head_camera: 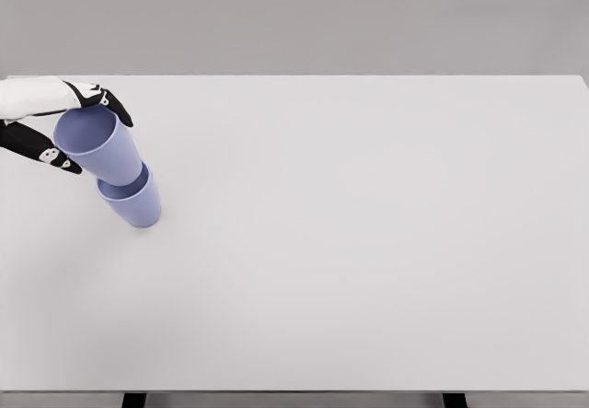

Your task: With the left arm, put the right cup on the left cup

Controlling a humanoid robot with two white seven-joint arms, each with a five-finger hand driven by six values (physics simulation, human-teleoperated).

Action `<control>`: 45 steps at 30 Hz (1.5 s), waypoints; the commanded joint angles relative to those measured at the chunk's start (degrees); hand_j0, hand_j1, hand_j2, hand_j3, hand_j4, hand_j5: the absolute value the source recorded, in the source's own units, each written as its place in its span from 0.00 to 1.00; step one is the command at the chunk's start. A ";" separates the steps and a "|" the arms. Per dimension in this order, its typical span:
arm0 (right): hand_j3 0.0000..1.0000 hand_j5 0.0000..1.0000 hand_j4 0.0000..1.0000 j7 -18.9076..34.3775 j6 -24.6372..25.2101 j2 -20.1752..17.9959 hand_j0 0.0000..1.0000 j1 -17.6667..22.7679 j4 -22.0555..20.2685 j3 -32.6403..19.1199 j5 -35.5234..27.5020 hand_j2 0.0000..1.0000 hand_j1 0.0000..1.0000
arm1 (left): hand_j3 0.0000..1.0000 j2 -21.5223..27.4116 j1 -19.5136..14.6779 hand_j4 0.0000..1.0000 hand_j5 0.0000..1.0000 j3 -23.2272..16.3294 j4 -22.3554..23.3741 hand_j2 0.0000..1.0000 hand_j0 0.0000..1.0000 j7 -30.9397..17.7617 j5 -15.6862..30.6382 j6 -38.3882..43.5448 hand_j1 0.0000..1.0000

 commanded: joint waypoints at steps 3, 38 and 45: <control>1.00 1.00 1.00 0.02 -0.01 0.00 1.00 0.00 0.00 -0.01 0.07 1.00 1.00 | 0.50 0.05 0.00 0.50 0.50 0.17 -0.16 0.50 0.50 0.09 0.41 0.12 0.50; 1.00 1.00 1.00 0.02 -0.01 0.00 1.00 0.00 0.00 -0.01 0.07 1.00 1.00 | 0.50 -2.06 2.20 0.50 0.50 0.43 3.01 0.50 0.50 0.09 -0.64 0.12 0.50; 1.00 1.00 1.00 0.02 -0.01 0.00 1.00 0.00 0.00 -0.01 0.07 1.00 1.00 | 0.62 -2.41 2.90 0.62 0.62 0.78 3.80 0.62 0.62 0.44 -1.35 0.12 0.62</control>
